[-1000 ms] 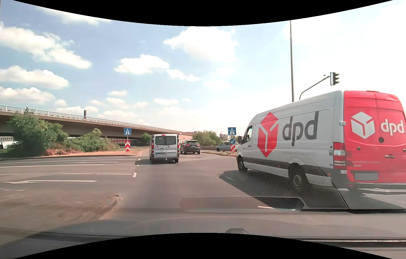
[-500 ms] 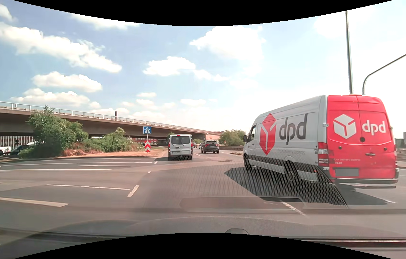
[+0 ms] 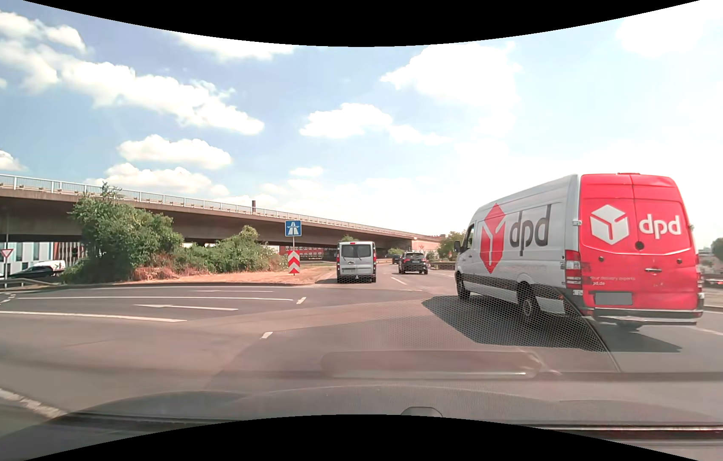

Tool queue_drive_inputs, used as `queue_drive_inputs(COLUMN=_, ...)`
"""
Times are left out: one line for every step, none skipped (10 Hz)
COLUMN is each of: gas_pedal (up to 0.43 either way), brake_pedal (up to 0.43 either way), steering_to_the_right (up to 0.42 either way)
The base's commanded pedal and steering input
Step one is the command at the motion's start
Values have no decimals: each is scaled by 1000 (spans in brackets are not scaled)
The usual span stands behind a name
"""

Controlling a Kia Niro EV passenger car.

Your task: Follow the waypoints while adhering to traffic rules and regulations

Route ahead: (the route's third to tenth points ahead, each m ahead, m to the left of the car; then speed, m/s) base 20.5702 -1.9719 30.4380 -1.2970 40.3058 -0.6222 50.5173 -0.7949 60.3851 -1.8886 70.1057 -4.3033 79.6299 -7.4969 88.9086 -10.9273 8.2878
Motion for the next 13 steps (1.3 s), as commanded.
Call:
queue_drive_inputs(gas_pedal=228, brake_pedal=0, steering_to_the_right=-77)
queue_drive_inputs(gas_pedal=228, brake_pedal=0, steering_to_the_right=-62)
queue_drive_inputs(gas_pedal=228, brake_pedal=0, steering_to_the_right=-52)
queue_drive_inputs(gas_pedal=228, brake_pedal=0, steering_to_the_right=-43)
queue_drive_inputs(gas_pedal=228, brake_pedal=0, steering_to_the_right=-37)
queue_drive_inputs(gas_pedal=228, brake_pedal=0, steering_to_the_right=-34)
queue_drive_inputs(gas_pedal=228, brake_pedal=0, steering_to_the_right=-28)
queue_drive_inputs(gas_pedal=228, brake_pedal=0, steering_to_the_right=-23)
queue_drive_inputs(gas_pedal=240, brake_pedal=0, steering_to_the_right=-22)
queue_drive_inputs(gas_pedal=240, brake_pedal=0, steering_to_the_right=-14)
queue_drive_inputs(gas_pedal=240, brake_pedal=0, steering_to_the_right=-8)
queue_drive_inputs(gas_pedal=240, brake_pedal=0, steering_to_the_right=-8)
queue_drive_inputs(gas_pedal=240, brake_pedal=0, steering_to_the_right=-8)
